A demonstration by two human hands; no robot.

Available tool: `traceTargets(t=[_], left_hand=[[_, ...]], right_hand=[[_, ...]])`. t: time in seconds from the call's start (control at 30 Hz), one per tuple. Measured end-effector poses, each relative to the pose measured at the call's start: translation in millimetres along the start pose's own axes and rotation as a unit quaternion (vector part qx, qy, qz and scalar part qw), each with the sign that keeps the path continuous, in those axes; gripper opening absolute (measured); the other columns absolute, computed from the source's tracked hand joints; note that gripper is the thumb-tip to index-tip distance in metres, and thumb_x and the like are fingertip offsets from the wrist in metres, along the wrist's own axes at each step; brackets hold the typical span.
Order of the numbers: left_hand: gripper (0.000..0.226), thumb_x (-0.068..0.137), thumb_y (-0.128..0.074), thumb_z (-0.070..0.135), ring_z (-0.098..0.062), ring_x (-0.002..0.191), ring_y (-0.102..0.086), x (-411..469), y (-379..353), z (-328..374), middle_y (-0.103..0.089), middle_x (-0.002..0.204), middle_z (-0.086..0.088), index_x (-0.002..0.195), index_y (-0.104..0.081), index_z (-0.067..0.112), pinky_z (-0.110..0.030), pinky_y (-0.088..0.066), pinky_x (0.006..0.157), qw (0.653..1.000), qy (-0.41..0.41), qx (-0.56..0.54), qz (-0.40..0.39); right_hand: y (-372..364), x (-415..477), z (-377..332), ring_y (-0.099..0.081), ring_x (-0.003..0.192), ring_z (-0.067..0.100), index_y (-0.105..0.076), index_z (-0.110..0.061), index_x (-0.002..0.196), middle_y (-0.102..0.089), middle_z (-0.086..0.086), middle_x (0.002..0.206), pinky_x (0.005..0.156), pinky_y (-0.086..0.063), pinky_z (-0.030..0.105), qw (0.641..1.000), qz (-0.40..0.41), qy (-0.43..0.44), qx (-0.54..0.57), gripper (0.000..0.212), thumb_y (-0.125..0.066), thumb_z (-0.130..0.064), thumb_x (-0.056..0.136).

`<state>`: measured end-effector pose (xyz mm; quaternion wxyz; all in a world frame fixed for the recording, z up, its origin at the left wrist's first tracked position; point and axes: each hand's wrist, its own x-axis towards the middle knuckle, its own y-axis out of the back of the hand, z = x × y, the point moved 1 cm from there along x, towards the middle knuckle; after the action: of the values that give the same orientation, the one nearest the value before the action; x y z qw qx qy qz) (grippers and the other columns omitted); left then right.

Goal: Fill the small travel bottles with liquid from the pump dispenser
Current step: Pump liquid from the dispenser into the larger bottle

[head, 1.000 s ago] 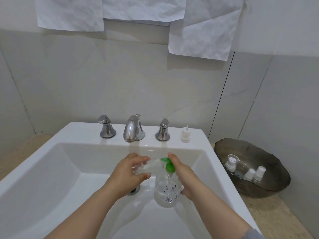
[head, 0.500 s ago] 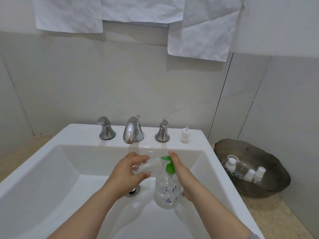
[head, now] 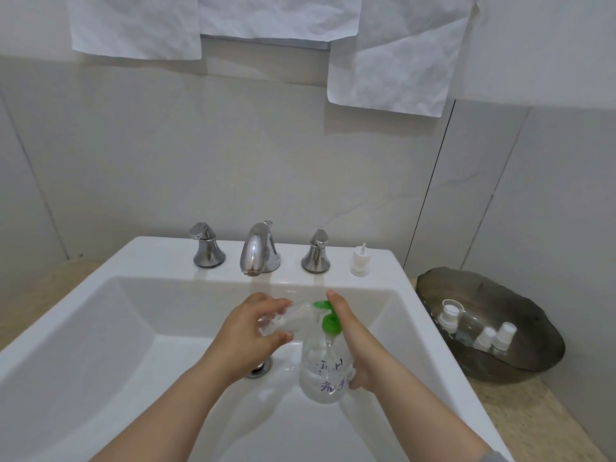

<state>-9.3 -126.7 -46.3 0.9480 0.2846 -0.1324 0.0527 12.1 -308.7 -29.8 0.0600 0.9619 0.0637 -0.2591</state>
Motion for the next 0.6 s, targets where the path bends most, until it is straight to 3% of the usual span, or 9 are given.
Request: traceTargets(t=[0.2,0.4,0.6], left_hand=[[0.041,0.074,-0.077,0.013,-0.004,0.094,-0.057,-1.4,-0.3,-0.3,-0.057,0.101,0.009,0.110,-0.066,0.031,0.002,-0.036,0.076,1.000,0.007,0.009,-0.005],[0.042,0.075,-0.077,0.014,0.000,0.092,-0.055,-2.7,-2.1,-1.4,-0.056,0.101,0.009,0.112,-0.065,0.030,0.003,-0.033,0.074,1.000,0.008,0.024,-0.012],[0.043,0.075,-0.077,0.016,-0.001,0.095,-0.055,-3.6,-3.0,-4.8,-0.055,0.101,0.011,0.113,-0.064,0.032,0.001,-0.034,0.075,0.999,0.017,0.033,-0.023]], right_hand=[[0.0,-1.8,-0.6,-0.039,0.134,0.029,-0.050,-0.027,0.119,-0.048,0.006,0.138,0.108,-0.028,0.042,1.000,0.008,0.007,-0.006,0.053,-0.048,-0.067,0.085],[-0.1,-2.5,-1.0,-0.040,0.132,0.030,-0.048,-0.023,0.112,-0.044,0.004,0.116,0.106,-0.029,0.041,1.000,0.021,0.010,-0.020,0.046,-0.047,-0.063,0.089],[1.3,-4.4,-2.1,-0.037,0.099,0.020,-0.046,-0.020,0.101,-0.042,0.004,0.103,0.091,-0.030,0.034,0.999,0.030,0.017,-0.026,0.038,-0.045,-0.057,0.093]])
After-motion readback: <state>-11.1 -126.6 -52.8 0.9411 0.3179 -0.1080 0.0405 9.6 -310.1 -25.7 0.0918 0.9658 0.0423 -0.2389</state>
